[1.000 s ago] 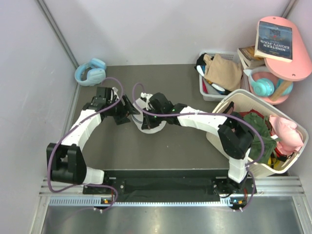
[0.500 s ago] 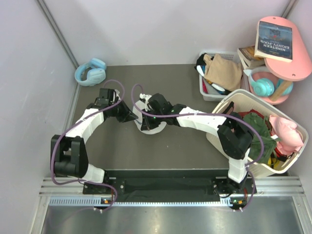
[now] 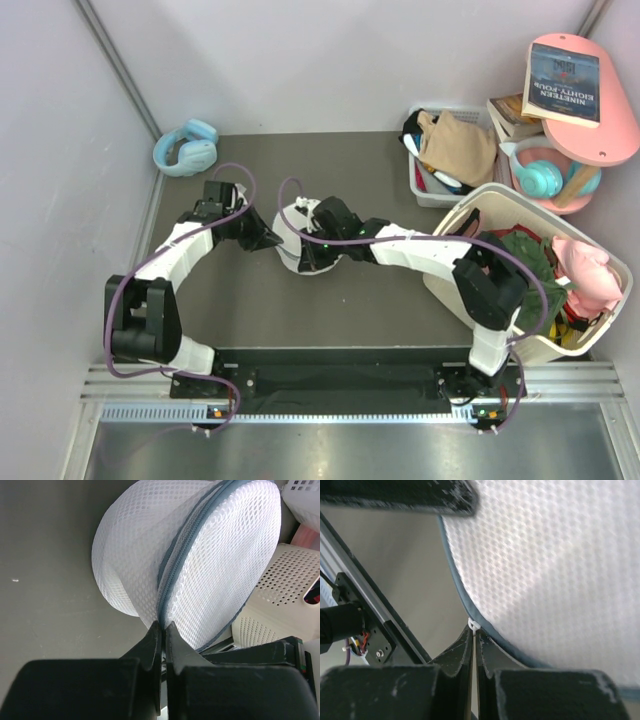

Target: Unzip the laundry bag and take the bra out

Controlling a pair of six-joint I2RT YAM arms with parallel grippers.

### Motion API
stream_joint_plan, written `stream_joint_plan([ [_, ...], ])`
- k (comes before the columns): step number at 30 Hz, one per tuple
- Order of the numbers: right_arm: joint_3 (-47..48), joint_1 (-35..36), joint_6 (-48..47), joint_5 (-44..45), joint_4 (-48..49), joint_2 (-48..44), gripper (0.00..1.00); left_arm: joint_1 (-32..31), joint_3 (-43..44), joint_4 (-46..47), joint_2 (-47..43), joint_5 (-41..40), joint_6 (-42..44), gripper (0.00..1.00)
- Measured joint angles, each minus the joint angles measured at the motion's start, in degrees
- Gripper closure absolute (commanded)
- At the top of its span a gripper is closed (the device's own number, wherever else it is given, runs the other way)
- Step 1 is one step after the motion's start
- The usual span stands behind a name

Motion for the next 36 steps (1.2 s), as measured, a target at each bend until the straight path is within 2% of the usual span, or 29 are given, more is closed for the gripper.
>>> stream_joint_plan([
  [9,-7.0,-4.6,0.0,0.5,0.5,-5.6,1.0,1.7,1.2,-1.5,0.1,-0.5,3.2,1.0],
  [20,-5.6,-4.8,-1.6,1.2,0.0,-6.1,1.0,1.7,10.7,-4.1,7.5,-0.7,7.0,1.0],
  [21,-5.0,-4.6,-1.8,1.3,0.0,-6.0,1.0,1.7,11.3,-4.2,8.1,-0.7,7.3,0.92],
  [22,-4.6,-4.3,-1.9,1.4,0.0,-6.0,1.0,1.7,12.3,-4.6,8.9,-0.8,7.8,0.65],
  [23,-4.0,-4.0,-2.0,1.4,0.0,-5.9,1.0,1.7,13.8,-5.2,10.0,-1.0,8.3,0.51],
  [24,-3.6,-3.6,-2.0,1.4,0.2,-5.7,1.0,1.7,14.6,-5.4,10.5,-1.2,9.2,0.4],
  [26,-2.8,-2.7,-2.0,1.0,0.1,-5.1,1.0,1.8,16.3,-5.6,11.3,-2.8,10.1,0.27],
  [29,-1.9,-1.3,-1.9,0.2,-0.4,-3.6,1.0,2.2,17.4,-6.0,11.2,-5.0,11.2,0.24],
  [32,-0.4,-0.3,-1.9,-0.5,-0.8,-1.6,1.0,2.4,17.1,-7.5,10.2,-6.8,12.0,0.25],
  [36,1.6,0.0,-1.5,-1.6,-1.1,0.6,1.0,2.4,11.5,-8.7,4.0,-7.9,12.4,0.26],
])
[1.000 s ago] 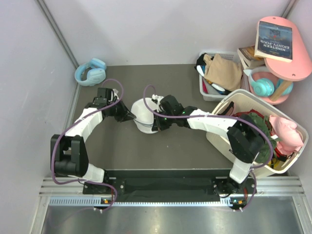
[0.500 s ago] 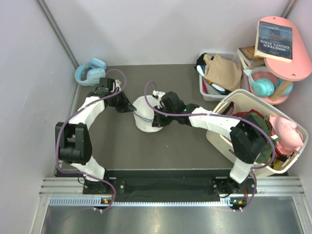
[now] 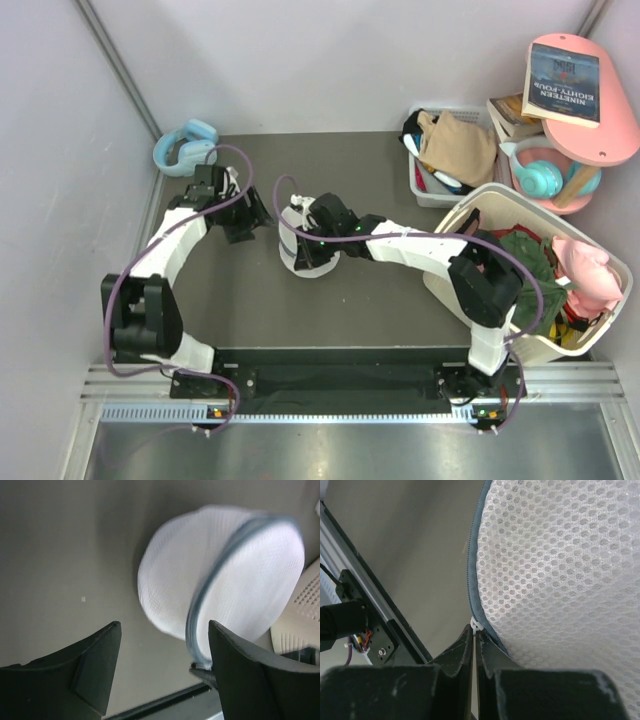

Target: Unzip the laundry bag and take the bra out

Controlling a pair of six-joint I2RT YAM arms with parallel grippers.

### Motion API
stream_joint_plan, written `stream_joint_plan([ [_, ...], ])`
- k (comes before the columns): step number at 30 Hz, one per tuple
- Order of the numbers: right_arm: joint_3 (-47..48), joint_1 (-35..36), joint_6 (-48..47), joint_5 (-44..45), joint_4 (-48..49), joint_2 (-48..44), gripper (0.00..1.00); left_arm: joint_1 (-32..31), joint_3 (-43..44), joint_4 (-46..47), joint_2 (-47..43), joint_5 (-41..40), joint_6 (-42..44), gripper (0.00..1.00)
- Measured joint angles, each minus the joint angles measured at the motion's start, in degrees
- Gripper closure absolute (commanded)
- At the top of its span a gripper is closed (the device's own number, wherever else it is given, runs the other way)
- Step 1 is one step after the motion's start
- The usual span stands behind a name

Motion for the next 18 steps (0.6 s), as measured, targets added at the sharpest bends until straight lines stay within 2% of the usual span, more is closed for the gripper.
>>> stream_joint_plan([
  [4,2.6,0.4,0.0,-0.8,-0.2,1.9,1.0,0.0,-6.6,-0.1,-7.1,1.1,-1.6,0.28],
  [9,4.7,1.1,-0.1,-1.3,-1.1,3.5,1.0,0.0,-13.0,3.4,-10.5,4.9,-6.5,0.32],
  [12,4.7,1.4,-0.1,-1.5,-1.4,3.5,1.0,0.0,-14.5,5.3,-10.4,6.9,-8.5,0.43],
  [13,4.7,1.4,-0.1,-1.5,-1.5,3.5,1.0,0.0,-14.7,5.9,-10.2,7.5,-9.1,0.51],
  [18,4.7,1.4,0.0,-1.5,-1.7,3.5,1.0,0.0,-16.0,10.4,-8.8,10.6,-11.3,0.66],
])
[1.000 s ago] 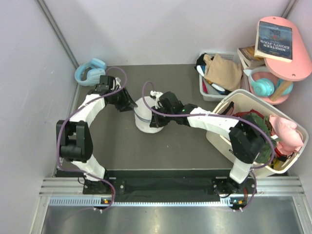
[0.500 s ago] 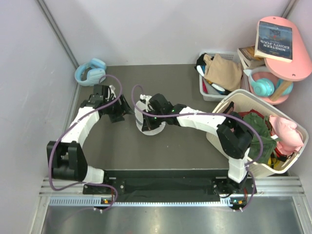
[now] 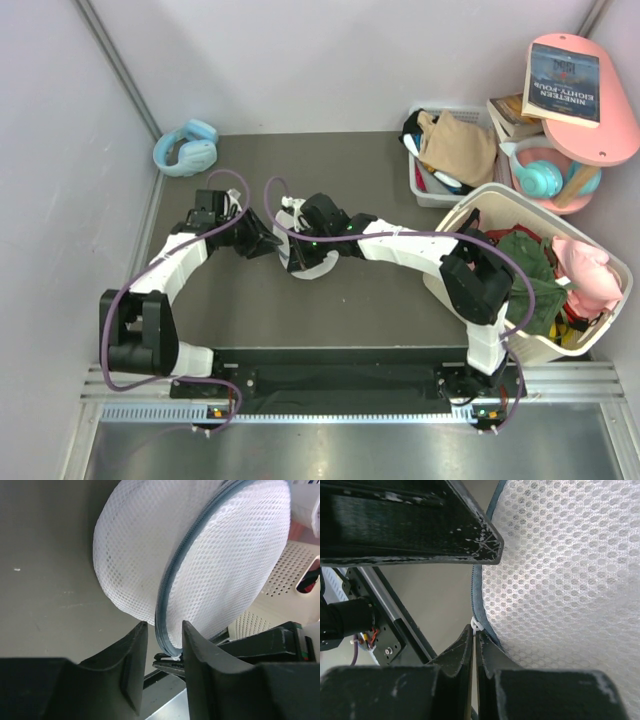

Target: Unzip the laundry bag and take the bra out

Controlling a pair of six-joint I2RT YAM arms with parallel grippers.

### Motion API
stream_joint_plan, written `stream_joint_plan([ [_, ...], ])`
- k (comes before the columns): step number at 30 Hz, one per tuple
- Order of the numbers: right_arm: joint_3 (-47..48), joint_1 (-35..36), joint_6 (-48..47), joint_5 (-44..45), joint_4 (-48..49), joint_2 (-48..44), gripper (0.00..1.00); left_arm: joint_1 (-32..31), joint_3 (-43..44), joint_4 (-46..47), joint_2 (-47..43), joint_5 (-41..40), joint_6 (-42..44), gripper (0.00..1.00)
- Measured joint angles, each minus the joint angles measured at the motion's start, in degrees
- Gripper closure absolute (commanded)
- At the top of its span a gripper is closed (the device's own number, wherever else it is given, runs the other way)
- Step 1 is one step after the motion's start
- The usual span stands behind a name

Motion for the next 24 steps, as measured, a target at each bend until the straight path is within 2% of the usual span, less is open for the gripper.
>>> stream_joint_plan([
  [5,0.0,0.0,0.0,0.0,0.0,0.0,1.0,0.0,-1.5,3.0,2.1,2.3,-2.4,0.83],
  [7,0.0,0.1,0.0,0.1,0.0,0.0,1.0,-0.1,-1.8,3.9,2.8,2.6,-3.0,0.99],
  [18,-0.3,0.1,-0.1,0.8,-0.2,0.0,1.0,0.0,-1.6,4.5,4.0,3.5,-2.8,1.0],
  [24,-4.8,-0.4,-0.2,1.9,0.2,-2.3,1.0,0.0,1.5,2.3,5.9,3.2,-0.5,1.0],
])
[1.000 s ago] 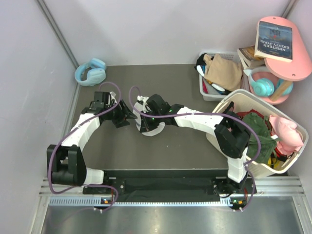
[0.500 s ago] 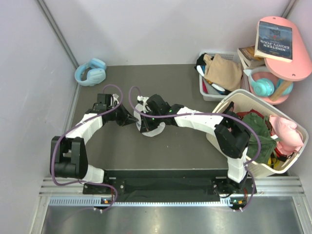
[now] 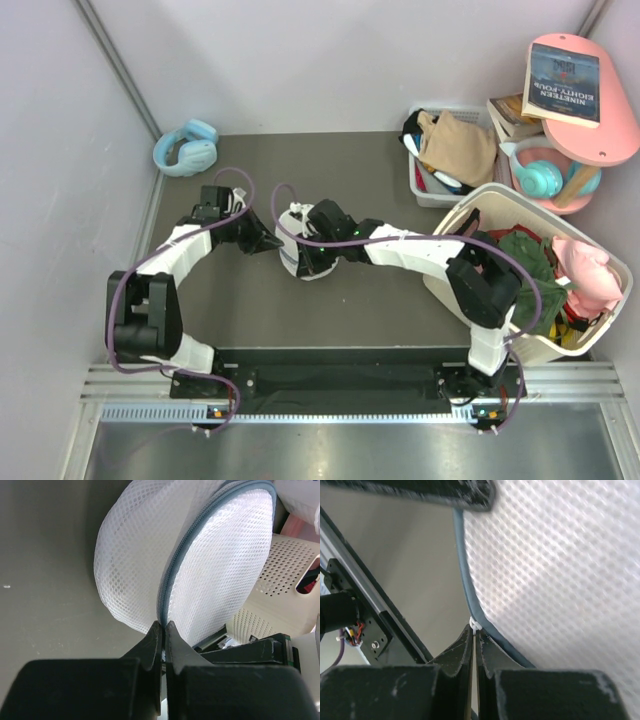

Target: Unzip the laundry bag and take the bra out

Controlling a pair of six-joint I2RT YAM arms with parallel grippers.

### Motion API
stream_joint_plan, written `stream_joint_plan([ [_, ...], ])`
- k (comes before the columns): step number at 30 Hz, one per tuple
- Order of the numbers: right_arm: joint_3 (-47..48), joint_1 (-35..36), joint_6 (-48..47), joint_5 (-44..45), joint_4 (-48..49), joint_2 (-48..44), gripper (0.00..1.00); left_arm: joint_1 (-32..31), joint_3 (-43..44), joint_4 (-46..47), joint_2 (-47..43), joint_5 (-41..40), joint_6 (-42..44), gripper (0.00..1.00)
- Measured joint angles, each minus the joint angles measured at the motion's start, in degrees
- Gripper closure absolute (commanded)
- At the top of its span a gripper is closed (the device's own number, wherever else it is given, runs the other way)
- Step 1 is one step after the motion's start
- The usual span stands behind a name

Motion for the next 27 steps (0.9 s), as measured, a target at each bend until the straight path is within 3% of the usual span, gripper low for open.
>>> stream_joint_plan([
  [9,-8.2,-4.8,-0.2,0.7,0.4,-6.8,1.0,0.2,4.8,-3.5,2.3,-1.2,3.5,1.0],
  [16,-7.9,-6.1,-1.4,1.0,0.5,-7.1,1.0,0.2,9.9,-6.1,5.0,-2.0,6.0,1.0],
  [27,-5.0,-6.1,-2.3,0.7,-0.6,-6.2,1.0,0.4,10.3,-6.5,5.2,-4.0,7.7,1.0],
])
